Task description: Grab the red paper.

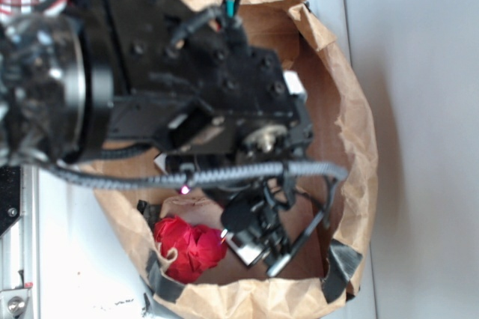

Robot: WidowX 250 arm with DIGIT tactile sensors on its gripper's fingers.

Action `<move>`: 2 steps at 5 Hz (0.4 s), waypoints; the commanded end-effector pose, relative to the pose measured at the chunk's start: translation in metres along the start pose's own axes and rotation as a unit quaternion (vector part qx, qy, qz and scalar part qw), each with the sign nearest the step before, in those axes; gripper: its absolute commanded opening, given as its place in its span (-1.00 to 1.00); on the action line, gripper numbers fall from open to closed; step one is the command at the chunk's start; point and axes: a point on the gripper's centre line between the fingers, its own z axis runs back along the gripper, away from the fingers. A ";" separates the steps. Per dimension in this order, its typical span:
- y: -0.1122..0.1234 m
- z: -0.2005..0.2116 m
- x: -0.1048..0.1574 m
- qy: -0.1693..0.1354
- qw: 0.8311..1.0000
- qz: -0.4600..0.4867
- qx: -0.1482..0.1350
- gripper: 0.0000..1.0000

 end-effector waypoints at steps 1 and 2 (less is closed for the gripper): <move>0.009 -0.008 -0.029 -0.004 0.995 -0.094 -0.008 1.00; 0.012 -0.017 -0.036 -0.012 0.993 -0.114 -0.020 1.00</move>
